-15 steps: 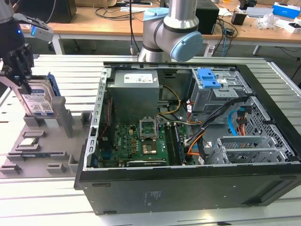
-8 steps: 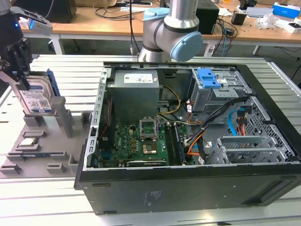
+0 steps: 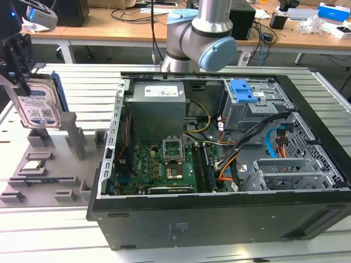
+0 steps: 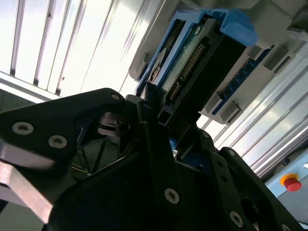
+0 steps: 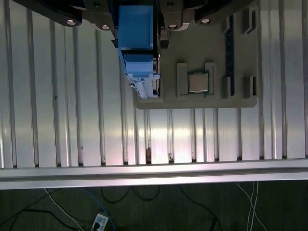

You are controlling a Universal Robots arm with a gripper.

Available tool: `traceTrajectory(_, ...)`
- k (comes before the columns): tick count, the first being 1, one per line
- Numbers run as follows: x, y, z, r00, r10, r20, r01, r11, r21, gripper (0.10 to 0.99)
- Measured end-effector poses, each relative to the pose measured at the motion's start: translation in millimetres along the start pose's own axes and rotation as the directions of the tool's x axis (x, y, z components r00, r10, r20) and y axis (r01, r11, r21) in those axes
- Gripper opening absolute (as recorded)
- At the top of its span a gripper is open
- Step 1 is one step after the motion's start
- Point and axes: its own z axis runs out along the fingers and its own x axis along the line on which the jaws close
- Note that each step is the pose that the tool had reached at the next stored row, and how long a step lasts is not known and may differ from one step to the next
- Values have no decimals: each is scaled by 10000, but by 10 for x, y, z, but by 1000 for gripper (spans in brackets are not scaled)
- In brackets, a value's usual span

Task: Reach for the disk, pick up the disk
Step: 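Pick up the disk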

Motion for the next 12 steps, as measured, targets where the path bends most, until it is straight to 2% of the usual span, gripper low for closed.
traceTrajectory(3,0,1,-108,10000,-1,1,1,10000,-1,365)
traceTrajectory(10,0,4,-240,10000,0,1,0,10000,-2,365)
traceTrajectory(12,0,6,-309,10000,-1,0,1,10000,-3,365)
